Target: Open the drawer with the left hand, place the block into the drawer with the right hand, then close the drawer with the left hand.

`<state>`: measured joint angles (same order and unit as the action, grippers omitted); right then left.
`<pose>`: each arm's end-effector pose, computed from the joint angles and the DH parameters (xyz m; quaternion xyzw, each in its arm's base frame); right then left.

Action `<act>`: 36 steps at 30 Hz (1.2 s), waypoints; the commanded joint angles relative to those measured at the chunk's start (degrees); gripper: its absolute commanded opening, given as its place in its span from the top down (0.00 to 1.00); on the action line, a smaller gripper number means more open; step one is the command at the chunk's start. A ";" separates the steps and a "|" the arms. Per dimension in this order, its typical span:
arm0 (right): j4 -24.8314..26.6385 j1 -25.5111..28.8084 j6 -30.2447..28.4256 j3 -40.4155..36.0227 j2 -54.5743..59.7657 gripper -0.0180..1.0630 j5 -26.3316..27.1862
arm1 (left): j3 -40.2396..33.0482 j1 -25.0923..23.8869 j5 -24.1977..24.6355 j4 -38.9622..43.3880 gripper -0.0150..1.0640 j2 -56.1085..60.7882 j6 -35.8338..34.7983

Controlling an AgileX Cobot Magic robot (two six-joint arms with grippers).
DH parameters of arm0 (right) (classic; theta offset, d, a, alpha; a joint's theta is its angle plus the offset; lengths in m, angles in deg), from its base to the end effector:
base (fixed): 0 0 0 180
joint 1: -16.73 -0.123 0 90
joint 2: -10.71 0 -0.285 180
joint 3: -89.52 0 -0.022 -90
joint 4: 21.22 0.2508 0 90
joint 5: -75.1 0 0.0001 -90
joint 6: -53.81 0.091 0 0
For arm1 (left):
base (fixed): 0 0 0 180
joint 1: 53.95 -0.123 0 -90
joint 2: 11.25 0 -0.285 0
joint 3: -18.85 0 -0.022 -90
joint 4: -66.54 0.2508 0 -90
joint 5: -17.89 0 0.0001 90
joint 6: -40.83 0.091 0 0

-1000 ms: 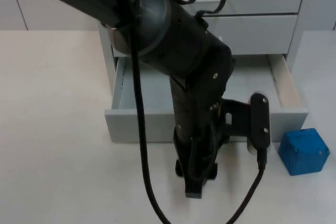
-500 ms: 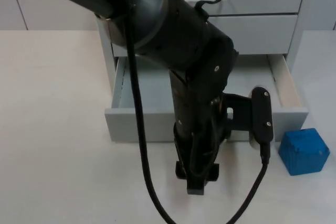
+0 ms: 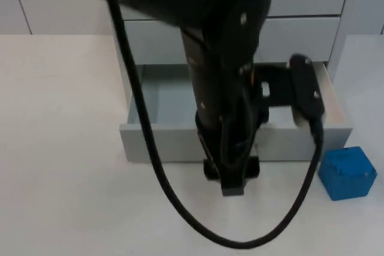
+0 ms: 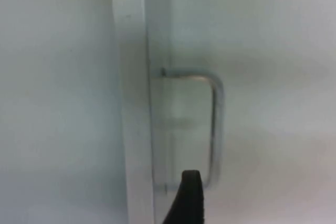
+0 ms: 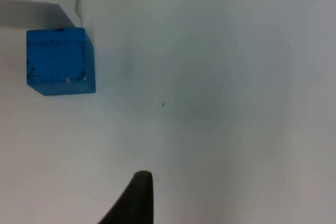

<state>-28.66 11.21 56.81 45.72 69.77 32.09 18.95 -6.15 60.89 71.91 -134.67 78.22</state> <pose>0.1540 0.0068 0.2582 -0.0533 0.9530 -0.0343 0.2962 0.2731 -0.2926 0.1533 0.6935 0.7097 0.0249 0.1217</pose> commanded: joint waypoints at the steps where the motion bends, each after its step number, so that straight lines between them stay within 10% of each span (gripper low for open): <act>1: -0.17 0.36 0.24 -0.24 -0.22 0.02 0.39 | 0.00 0.15 4.93 -3.46 0.31 3.72 0.69; 8: -0.17 0.36 0.24 -0.24 -0.22 0.02 0.39 | 0.00 -4.24 10.28 -18.25 0.31 11.12 1.23; 16: -0.07 0.36 0.24 -0.24 -0.22 0.02 0.06 | -1.33 -19.83 18.26 -36.82 0.31 17.53 4.84; 36: 0.03 0.36 0.24 -0.24 -0.22 0.02 0.07 | -29.15 -58.35 8.31 -37.25 0.31 39.65 -3.85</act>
<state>-28.66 11.21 57.02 45.72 69.77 31.97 -9.16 -62.75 69.46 34.43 -96.51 75.05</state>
